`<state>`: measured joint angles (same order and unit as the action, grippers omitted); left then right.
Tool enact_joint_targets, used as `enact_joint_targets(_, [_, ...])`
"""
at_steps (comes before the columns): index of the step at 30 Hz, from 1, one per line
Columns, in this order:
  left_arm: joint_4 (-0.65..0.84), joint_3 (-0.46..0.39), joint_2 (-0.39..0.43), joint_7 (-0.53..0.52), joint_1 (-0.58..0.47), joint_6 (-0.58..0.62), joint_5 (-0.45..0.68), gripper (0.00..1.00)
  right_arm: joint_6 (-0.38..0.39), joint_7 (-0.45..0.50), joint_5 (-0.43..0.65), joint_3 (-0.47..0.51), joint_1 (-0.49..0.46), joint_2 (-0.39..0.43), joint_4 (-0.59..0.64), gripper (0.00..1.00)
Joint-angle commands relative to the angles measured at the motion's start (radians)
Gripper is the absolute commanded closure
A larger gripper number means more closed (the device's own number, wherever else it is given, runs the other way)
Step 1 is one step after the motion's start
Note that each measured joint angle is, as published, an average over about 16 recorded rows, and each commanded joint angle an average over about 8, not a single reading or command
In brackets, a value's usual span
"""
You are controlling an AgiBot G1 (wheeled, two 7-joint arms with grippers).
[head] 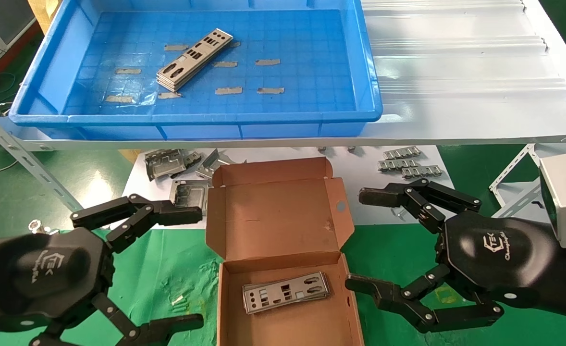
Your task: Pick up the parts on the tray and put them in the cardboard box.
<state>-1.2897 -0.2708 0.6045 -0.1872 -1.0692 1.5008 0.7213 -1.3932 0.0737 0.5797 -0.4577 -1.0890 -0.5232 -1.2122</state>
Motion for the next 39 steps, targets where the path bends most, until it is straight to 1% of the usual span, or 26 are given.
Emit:
enact_joint_targets(1, [0.001,-0.002,0.001,0.000,-0.001,-0.001,0.002,0.00,0.000,0.000,0.000,0.000,0.000,0.000,0.000,0.00])
enact_joint_targets(39, [0.006,-0.009,0.007,0.000,-0.005,-0.006,0.010,0.00,0.000,0.000,0.000,0.000,0.000,0.000,0.000,0.00])
